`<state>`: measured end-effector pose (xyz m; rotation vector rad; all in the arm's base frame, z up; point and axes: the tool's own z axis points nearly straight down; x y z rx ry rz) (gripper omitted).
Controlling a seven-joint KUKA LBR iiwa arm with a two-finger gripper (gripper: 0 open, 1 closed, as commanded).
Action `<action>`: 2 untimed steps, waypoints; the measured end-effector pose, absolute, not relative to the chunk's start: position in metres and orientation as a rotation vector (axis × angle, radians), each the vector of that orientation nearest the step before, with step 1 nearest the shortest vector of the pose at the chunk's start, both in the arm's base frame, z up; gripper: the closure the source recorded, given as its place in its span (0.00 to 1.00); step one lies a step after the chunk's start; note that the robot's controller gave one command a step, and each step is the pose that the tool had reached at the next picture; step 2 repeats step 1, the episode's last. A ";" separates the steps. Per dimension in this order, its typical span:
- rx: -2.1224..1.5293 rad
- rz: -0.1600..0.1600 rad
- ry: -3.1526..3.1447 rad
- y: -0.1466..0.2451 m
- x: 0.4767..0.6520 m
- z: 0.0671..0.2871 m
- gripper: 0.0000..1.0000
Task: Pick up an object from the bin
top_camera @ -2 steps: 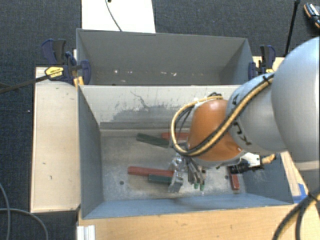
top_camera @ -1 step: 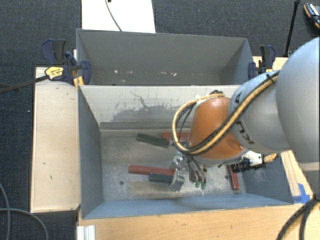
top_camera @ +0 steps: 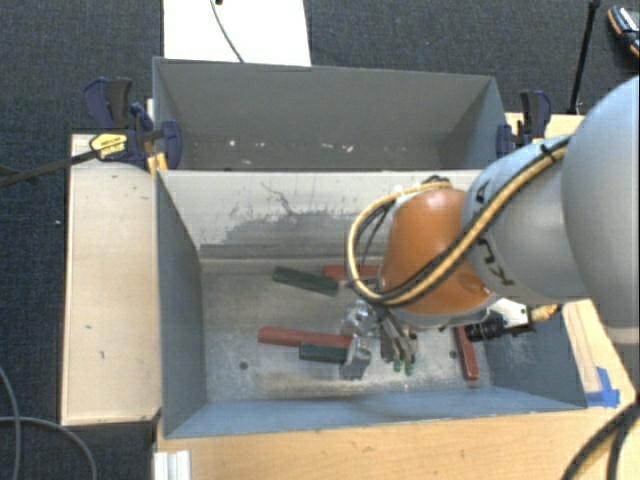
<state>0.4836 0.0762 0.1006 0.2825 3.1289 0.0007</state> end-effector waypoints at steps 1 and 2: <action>0.282 0.000 3.130 0.076 0.483 0.112 1.00; 0.282 0.000 3.130 0.076 0.483 0.112 1.00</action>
Offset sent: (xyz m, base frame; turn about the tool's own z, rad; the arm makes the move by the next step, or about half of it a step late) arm 0.0000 -0.0001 0.0920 0.0000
